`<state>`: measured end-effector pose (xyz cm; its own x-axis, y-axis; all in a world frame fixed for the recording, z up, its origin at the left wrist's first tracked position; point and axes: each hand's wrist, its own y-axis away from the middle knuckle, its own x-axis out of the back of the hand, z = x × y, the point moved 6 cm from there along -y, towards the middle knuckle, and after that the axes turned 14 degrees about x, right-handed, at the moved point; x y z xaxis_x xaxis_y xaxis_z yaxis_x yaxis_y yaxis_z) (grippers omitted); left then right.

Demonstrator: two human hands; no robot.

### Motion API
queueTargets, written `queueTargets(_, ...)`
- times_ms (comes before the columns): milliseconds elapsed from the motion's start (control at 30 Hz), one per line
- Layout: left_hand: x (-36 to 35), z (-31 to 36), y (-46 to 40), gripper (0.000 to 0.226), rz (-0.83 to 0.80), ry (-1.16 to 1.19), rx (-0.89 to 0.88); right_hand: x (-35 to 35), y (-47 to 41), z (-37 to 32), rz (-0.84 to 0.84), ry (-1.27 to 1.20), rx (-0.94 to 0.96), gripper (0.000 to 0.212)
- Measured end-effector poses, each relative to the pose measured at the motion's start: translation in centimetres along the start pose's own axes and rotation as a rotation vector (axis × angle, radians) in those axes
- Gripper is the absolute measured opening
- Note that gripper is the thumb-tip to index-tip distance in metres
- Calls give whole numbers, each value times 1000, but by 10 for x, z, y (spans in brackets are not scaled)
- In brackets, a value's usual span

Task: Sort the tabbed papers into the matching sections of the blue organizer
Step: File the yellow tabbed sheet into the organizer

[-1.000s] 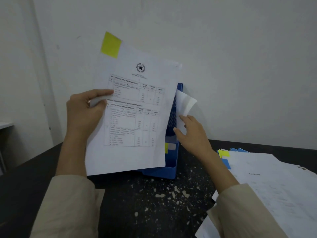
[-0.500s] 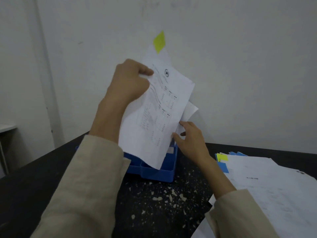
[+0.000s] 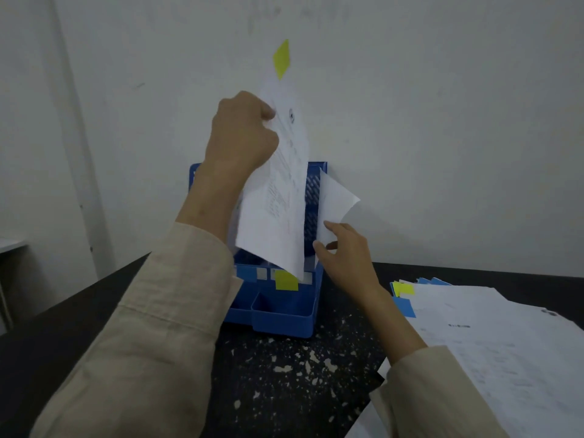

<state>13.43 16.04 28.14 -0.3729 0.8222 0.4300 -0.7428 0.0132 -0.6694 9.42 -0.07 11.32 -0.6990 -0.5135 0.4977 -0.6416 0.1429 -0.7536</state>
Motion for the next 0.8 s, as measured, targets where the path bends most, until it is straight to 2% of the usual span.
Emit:
queueTargets(267,-49,21,14,44,180,196,-349,6,-2,3,20,-139,-62,38)
queueTargets(333,-68,14,24,43,171,237,-420,6,-1,8,18,-182,-98,39)
queueTargets(433,-101,-7,50,50,1,231,-452,7,-1,12,-1,-181,-127,40)
queueTargets(500,-123,-25,68,52,-164,220,-421,9,-2,12,-10,-166,-118,41)
queueTargets(567,-140,-44,78,55,-262,216,-373,9,-3,12,-19,-154,-110,41)
queueTargets(633,-152,-59,82,61,-334,202,-336,9,-4,10,-30,-153,-104,42)
queueTargets(733,-160,-71,87,82,-427,146,-288,10,-5,11,-38,-154,-100,42)
queueTargets(800,-159,-77,90,78,-392,113,-260,10,-4,12,-43,-144,-103,42)
